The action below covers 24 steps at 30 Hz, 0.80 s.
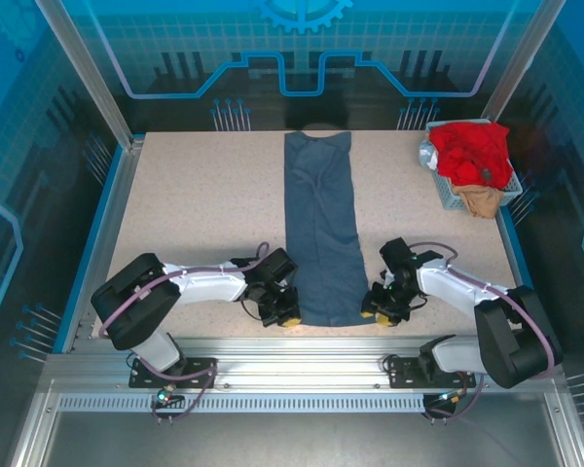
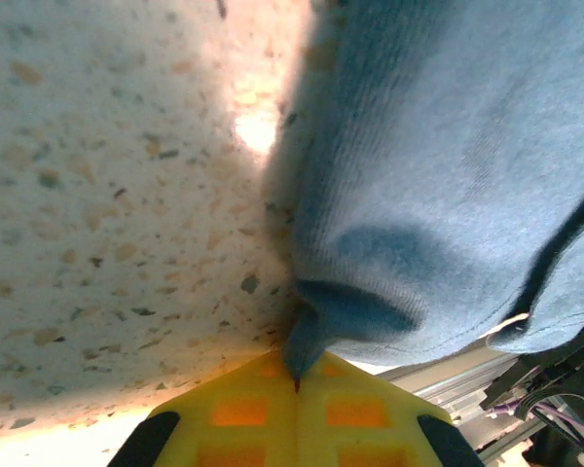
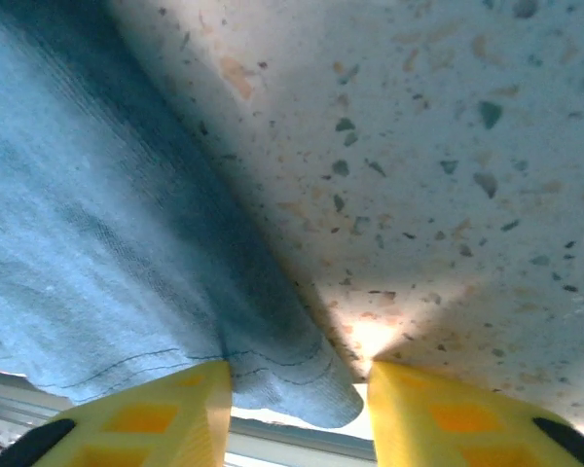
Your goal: Fold and stack the t-shirts
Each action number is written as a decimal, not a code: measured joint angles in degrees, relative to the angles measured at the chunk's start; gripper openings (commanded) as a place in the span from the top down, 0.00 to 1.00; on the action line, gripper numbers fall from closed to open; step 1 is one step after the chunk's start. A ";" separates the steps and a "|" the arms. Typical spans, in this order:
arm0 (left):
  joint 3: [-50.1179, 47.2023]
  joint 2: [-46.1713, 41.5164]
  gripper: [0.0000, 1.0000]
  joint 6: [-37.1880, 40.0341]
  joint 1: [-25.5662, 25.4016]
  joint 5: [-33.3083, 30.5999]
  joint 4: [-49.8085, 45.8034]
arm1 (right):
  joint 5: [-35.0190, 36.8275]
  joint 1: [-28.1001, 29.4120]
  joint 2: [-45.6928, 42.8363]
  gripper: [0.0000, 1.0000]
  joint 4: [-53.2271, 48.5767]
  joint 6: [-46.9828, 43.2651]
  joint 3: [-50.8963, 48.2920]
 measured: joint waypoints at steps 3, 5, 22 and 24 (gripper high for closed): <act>0.00 -0.22 1.00 0.87 0.15 -0.24 -0.24 | 1.42 0.09 -0.55 0.89 -0.46 1.44 -0.61; 0.00 -0.87 1.00 1.40 0.15 -0.28 -1.11 | 0.55 0.85 -0.92 0.95 0.81 2.34 -0.85; 1.66 -9.29 1.00 4.42 0.20 -3.74 -13.05 | -0.24 9.14 -9.11 1.00 -3.13 10.14 1.40; 5.16 -9.40 1.00 5.49 0.63 -5.22 -15.10 | 0.74 9.11 -9.05 1.00 -4.46 10.12 3.93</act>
